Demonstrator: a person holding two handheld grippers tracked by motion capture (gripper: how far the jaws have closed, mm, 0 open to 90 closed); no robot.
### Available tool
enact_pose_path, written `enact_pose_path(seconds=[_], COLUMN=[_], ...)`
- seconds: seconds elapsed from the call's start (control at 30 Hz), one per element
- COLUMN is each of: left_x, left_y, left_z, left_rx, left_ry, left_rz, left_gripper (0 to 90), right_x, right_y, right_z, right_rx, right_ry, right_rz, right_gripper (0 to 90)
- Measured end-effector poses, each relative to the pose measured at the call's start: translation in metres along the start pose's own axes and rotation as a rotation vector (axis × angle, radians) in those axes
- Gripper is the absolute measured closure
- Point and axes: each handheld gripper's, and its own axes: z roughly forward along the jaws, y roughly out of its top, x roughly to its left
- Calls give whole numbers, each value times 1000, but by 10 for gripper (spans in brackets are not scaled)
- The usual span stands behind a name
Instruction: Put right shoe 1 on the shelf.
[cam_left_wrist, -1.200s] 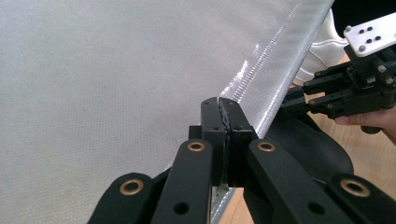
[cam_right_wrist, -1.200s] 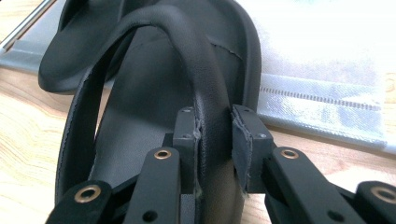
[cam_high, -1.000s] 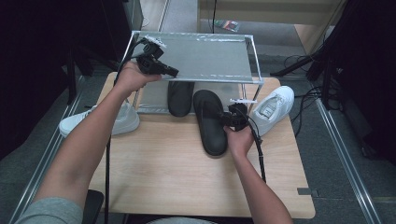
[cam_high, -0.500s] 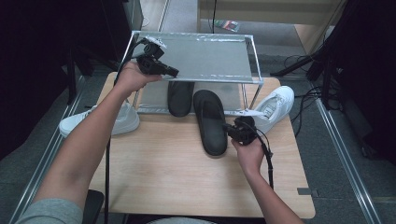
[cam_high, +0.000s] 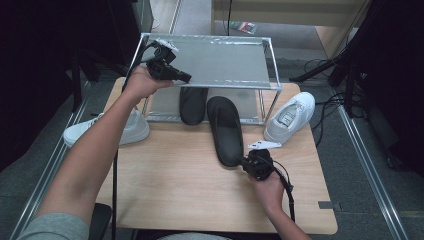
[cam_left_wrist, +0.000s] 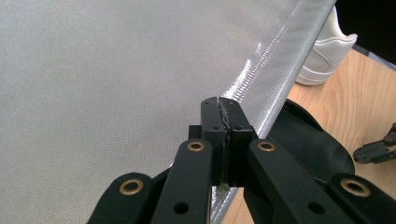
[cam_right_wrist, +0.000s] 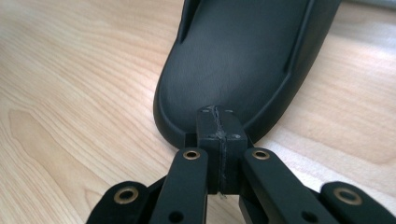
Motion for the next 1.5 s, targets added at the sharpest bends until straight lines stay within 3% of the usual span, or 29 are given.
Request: enact_pose_path(seconds=[0.63,0.8,1.17,1.5], left_x=[0,1,1,2], left_y=[-1,-1,-1,-1], left_z=[0,0,0,0], left_rx=[-2,2,1,-2], left_ry=[-3,-2,-6,-8], left_rz=[5,11,3,0], left_gripper=[900,900,900,900], right_x=[-2,-3,-11,-16], right_y=[8,13,30,51], right_z=[13,19,35,44], right_rx=[-18,-30,-42,-79], right_ry=[-14,-8,-7,-25], right_rz=[-17,2,36,35], right_gripper=[900,900,900,900])
